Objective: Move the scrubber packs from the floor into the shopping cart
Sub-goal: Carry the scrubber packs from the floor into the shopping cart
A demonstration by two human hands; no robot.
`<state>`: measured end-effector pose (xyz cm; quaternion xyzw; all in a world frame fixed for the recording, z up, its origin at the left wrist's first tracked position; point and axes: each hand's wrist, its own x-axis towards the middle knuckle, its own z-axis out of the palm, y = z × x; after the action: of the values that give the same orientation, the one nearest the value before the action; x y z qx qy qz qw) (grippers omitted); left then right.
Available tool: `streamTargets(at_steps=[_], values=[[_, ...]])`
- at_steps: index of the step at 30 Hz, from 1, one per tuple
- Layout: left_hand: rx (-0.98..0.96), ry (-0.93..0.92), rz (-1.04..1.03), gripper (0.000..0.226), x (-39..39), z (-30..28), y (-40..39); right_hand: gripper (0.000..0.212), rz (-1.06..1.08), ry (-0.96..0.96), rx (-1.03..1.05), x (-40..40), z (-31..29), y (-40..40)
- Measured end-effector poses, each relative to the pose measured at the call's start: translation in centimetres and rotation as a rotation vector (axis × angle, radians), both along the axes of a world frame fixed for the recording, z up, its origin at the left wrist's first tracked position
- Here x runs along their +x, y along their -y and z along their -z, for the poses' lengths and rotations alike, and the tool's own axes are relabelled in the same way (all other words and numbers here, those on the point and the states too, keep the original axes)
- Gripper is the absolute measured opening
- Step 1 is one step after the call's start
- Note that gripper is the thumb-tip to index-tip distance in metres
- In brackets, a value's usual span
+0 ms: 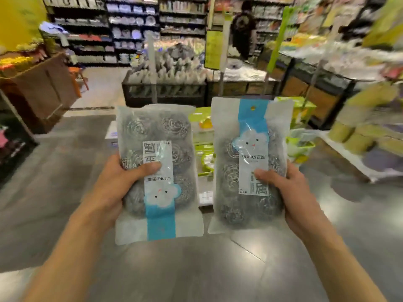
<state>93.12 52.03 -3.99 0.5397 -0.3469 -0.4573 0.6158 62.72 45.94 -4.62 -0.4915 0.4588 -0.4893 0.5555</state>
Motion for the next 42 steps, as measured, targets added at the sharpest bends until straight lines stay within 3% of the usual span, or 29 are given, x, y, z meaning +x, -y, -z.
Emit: streamTargets(at_steps=[5,9,14,17,19,23,27,31,36,39,42], values=[[-0.016,0.073,0.375,0.069,-12.3,1.1,10.7,0.041,0.385,-0.004,0.031,-13.0,0.8,-1.5],[-0.010,0.073,0.657,0.047,-23.3,2.0,16.6,0.036,0.698,0.007,0.056,-20.6,1.2,-4.9],[0.027,0.087,1.015,0.070,-36.5,3.7,21.6,0.041,1.040,0.000,0.097,-27.5,2.5,-8.4],[0.026,0.080,1.118,0.049,-43.8,4.2,23.6,0.045,1.207,0.019,0.122,-31.0,2.9,-9.1],[0.017,0.086,1.215,0.049,-48.5,4.7,25.3,0.043,1.311,0.046,0.131,-33.2,3.2,-9.1],[0.064,0.126,1.386,0.100,-57.1,4.8,28.1,0.047,1.485,0.139,0.159,-36.8,4.2,-9.0],[0.118,0.132,1.549,0.113,-66.5,5.3,29.2,0.045,1.671,0.221,0.180,-39.8,5.6,-9.6],[0.177,0.123,1.718,0.086,-75.2,6.5,27.5,0.040,1.825,0.256,0.220,-43.0,6.7,-11.2],[0.168,0.241,1.980,0.100,-86.7,7.9,24.1,0.039,2.017,0.289,0.249,-49.0,8.0,-14.0],[0.137,0.304,2.094,0.068,-93.8,8.4,21.2,0.040,2.088,0.285,0.238,-53.9,9.3,-16.3],[0.090,0.424,2.228,0.054,-100.5,8.8,18.3,0.044,2.135,0.240,0.274,-58.6,11.1,-18.4]])
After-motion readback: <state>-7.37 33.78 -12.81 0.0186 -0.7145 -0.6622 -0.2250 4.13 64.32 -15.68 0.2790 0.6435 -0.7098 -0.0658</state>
